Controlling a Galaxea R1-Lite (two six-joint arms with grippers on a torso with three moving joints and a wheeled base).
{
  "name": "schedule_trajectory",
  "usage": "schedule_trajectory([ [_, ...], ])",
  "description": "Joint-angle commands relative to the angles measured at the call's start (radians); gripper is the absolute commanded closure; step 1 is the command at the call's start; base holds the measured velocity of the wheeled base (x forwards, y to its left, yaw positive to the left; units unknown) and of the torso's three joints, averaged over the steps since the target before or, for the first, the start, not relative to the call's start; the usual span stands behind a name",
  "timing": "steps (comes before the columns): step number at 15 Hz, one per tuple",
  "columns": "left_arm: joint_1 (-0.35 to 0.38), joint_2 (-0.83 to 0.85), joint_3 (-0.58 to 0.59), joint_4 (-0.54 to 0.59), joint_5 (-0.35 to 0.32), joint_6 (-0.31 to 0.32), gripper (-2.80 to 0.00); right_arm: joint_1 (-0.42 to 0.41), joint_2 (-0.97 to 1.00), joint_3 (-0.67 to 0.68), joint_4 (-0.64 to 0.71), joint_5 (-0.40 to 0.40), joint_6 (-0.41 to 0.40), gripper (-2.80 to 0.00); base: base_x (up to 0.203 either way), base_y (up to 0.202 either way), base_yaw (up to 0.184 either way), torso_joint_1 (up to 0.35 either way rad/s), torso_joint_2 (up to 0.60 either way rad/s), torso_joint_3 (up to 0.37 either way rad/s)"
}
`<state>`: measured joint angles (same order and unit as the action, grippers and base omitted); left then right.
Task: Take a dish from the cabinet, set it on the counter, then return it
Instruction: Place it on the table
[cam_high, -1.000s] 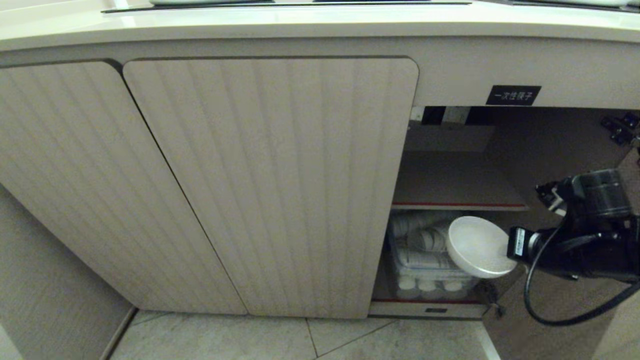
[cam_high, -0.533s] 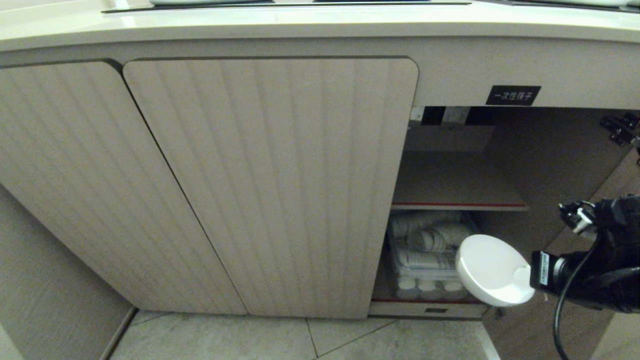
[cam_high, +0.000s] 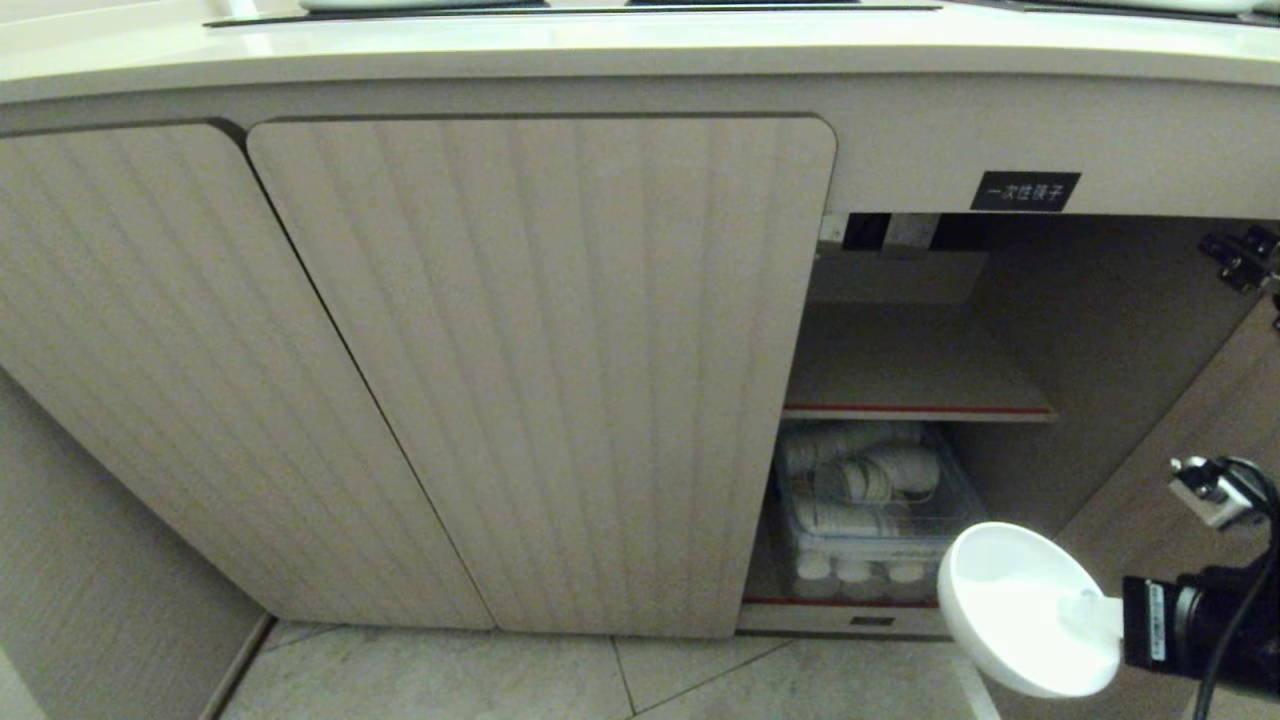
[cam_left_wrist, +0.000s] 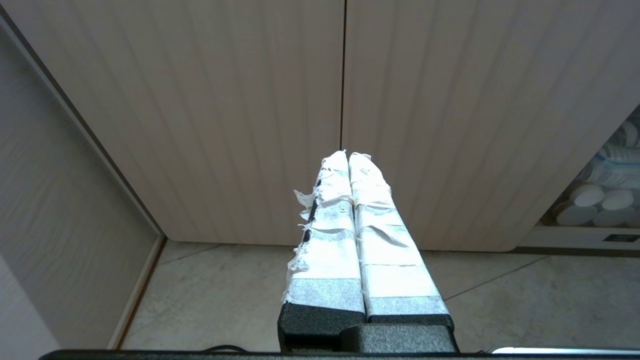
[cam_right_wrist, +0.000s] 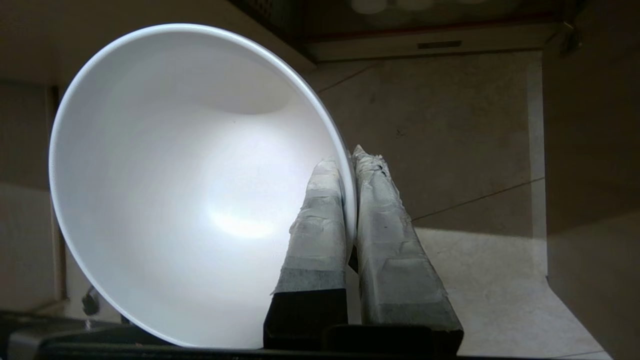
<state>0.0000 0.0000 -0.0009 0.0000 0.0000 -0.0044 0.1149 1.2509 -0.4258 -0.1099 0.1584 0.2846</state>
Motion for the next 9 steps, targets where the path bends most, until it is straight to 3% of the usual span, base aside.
schedule_trajectory([
  [1, 0.000, 0.000, 0.000, 0.000, 0.000, 0.000, 0.00, 0.002, -0.064, 0.032, 0.002, 0.024, -0.030, 0.00, 0.000, 0.000, 0.000, 0.000, 0.00, 0.000],
  [9, 0.000, 0.000, 0.001, 0.000, 0.000, 0.000, 0.00, 0.002, -0.157, 0.089, 0.107, 0.103, -0.168, 0.00, 0.000, 0.000, 0.000, 0.000, 0.00, 0.000],
])
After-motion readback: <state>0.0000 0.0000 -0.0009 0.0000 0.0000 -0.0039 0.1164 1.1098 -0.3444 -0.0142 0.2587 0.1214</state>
